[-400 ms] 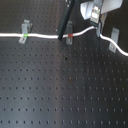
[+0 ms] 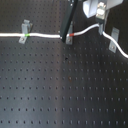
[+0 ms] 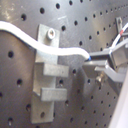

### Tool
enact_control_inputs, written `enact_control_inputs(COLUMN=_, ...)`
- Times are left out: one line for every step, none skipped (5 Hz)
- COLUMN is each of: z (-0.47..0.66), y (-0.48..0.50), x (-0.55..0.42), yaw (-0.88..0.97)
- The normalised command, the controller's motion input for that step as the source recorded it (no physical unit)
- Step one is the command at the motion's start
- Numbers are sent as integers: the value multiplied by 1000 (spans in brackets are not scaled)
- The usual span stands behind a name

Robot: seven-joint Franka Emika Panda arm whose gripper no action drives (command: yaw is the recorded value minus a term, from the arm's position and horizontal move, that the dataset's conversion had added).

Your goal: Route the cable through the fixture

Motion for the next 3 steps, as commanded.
enact_control_inputs(z=8, y=-218, x=75, yaw=-634)
enact_control_inputs(z=191, y=-102, x=54, yaw=-911)
enact_control_inputs(z=114, y=0, x=0, yaw=-974)
